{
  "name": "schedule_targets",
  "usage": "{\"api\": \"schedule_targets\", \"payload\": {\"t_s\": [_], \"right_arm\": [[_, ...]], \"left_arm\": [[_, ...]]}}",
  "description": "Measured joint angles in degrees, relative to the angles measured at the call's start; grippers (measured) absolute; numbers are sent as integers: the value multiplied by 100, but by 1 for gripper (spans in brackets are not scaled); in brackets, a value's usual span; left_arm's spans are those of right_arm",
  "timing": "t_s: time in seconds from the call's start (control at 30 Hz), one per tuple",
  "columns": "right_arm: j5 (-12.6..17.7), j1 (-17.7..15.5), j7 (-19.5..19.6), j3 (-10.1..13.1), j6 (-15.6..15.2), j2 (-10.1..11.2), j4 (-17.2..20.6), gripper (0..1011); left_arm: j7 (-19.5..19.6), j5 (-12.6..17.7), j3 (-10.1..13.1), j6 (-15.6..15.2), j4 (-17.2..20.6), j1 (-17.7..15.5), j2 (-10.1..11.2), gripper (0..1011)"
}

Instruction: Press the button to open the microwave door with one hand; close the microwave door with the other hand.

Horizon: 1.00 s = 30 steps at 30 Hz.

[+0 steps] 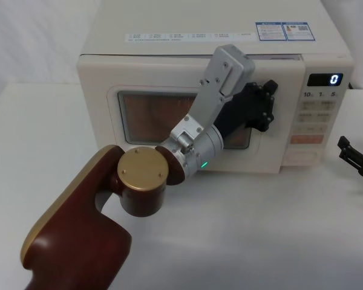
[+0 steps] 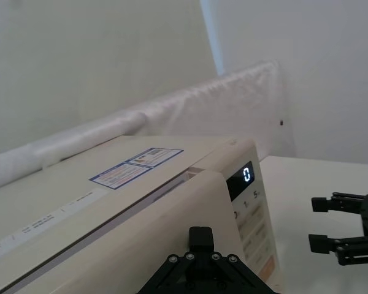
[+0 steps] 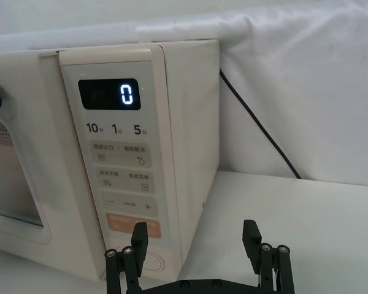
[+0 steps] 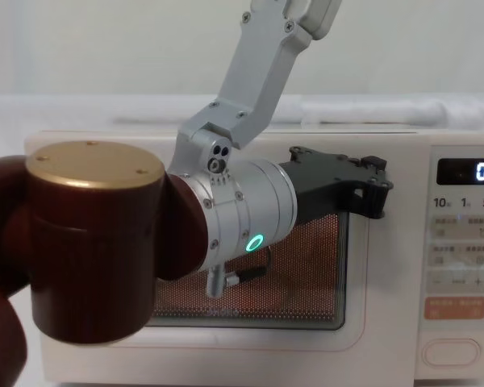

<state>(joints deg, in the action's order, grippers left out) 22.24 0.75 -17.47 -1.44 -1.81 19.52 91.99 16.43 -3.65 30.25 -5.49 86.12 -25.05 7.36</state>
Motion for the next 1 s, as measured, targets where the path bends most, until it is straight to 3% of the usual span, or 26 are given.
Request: {"api": "schedule_targets", "payload": {"t_s": [1.0], "right_arm": [[0, 0, 0, 0, 0, 0, 0, 1002]], "left_arm": [[-172, 298, -262, -52, -136, 77, -373, 0]]}}
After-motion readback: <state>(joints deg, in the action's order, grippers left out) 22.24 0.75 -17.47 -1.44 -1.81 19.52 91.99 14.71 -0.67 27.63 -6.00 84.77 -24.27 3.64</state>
